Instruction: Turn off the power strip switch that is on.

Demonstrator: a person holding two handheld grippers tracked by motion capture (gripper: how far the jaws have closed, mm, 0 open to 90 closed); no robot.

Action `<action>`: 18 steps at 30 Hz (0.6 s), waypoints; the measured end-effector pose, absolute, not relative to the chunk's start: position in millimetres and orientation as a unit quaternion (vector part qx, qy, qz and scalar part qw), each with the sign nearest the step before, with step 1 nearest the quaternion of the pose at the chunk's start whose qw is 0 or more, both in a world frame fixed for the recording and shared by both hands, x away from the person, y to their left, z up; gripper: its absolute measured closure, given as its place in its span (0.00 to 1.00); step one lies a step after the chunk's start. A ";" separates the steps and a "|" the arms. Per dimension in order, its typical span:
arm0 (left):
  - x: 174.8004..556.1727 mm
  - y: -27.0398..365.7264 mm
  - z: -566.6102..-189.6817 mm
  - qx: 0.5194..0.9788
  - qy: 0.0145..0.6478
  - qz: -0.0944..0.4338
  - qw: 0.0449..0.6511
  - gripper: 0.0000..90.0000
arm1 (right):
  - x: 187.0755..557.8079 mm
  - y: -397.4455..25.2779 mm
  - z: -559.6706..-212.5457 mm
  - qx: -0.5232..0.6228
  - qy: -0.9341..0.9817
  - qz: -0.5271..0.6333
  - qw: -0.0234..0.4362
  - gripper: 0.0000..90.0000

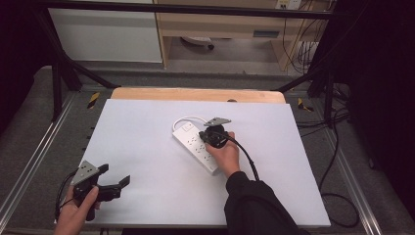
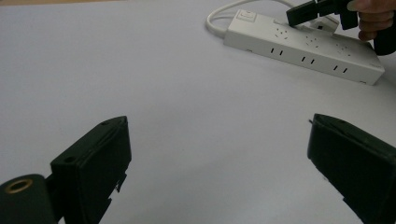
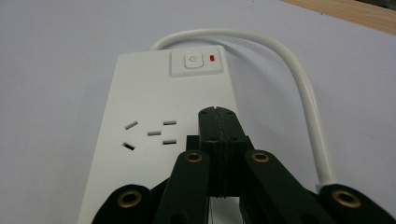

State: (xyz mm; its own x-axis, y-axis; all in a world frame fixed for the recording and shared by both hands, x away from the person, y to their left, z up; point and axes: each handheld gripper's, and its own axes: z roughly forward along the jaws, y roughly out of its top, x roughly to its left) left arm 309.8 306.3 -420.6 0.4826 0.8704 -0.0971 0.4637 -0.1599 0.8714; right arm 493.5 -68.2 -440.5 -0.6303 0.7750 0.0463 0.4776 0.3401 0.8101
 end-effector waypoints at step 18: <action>310.2 306.4 -420.3 0.729 0.456 0.223 0.460 0.07 | 494.0 -68.9 -438.3 0.392 0.802 0.415 0.177 1.00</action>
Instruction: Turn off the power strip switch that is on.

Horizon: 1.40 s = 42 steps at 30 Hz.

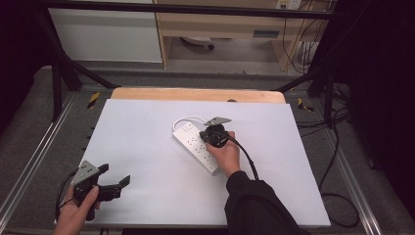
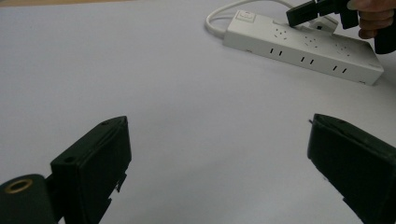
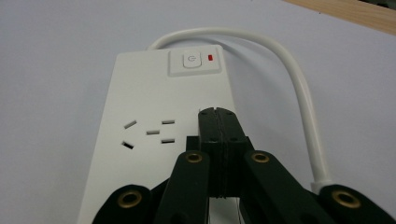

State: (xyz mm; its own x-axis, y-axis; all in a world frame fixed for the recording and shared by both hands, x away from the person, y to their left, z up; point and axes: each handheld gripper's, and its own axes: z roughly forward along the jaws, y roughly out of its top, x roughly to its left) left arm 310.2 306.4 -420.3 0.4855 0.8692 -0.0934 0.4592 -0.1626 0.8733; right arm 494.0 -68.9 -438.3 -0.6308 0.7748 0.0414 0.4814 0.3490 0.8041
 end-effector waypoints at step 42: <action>310.0 305.1 -420.7 0.732 0.454 0.221 0.458 0.07 | 487.4 -81.6 -399.6 0.417 0.770 0.453 0.167 0.28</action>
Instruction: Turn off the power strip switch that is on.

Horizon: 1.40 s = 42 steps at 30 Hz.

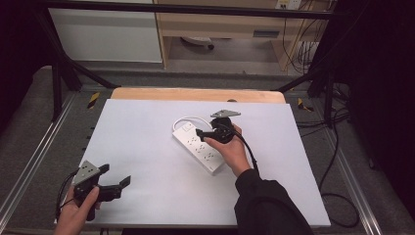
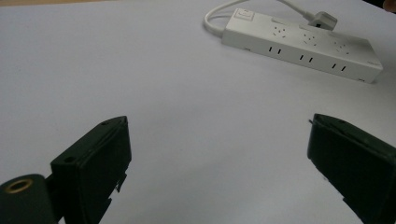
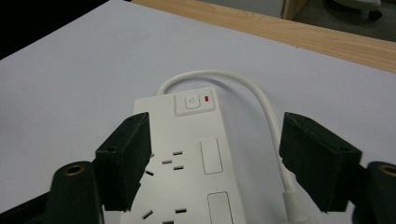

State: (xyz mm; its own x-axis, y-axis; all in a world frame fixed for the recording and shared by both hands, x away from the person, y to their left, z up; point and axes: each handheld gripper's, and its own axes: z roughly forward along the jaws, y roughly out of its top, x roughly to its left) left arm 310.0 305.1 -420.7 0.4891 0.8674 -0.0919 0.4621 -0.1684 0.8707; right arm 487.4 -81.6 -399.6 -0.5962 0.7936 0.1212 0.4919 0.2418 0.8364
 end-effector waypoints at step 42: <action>309.7 304.4 -421.5 0.734 0.452 0.221 0.457 0.07 | 458.1 -136.5 -348.8 0.407 0.742 0.484 0.224 0.07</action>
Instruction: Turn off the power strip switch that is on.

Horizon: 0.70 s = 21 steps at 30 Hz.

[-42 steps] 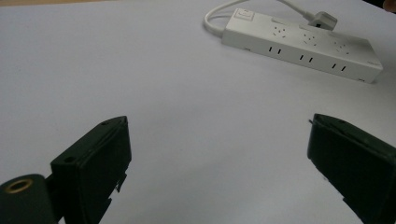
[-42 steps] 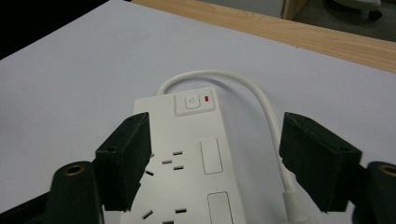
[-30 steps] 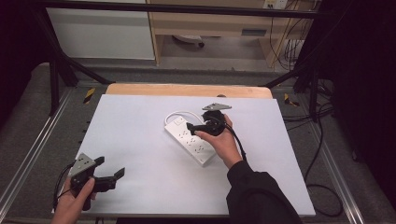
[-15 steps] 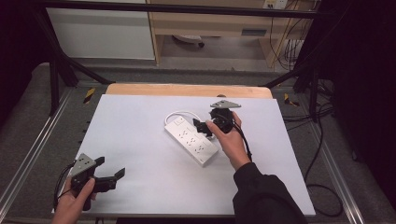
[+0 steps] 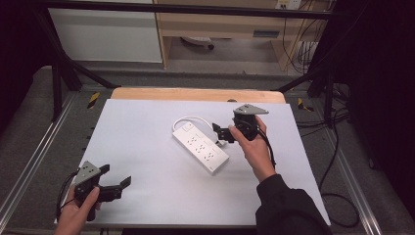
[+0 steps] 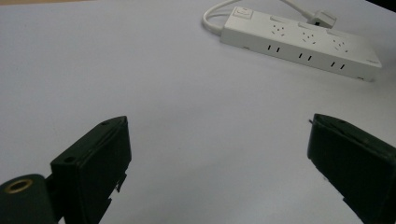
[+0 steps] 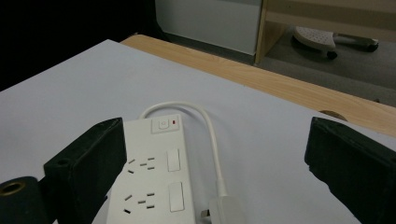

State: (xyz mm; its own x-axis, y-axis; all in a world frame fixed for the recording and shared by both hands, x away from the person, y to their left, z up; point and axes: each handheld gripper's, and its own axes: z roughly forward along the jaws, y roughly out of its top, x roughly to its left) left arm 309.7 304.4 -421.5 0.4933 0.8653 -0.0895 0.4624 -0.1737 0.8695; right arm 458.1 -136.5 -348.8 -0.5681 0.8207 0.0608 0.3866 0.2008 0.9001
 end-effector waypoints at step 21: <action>309.2 304.3 -421.2 0.731 0.452 0.222 0.460 0.07 | 433.2 -196.3 -348.5 0.422 0.713 0.496 0.259 0.07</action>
State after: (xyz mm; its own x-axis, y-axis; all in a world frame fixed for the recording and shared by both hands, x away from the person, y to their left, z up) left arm 309.2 304.3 -421.2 0.4922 0.8657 -0.0914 0.4574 -0.1679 0.8733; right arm 433.2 -196.3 -348.5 -0.5100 0.8587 0.0494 0.3453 0.1518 0.9261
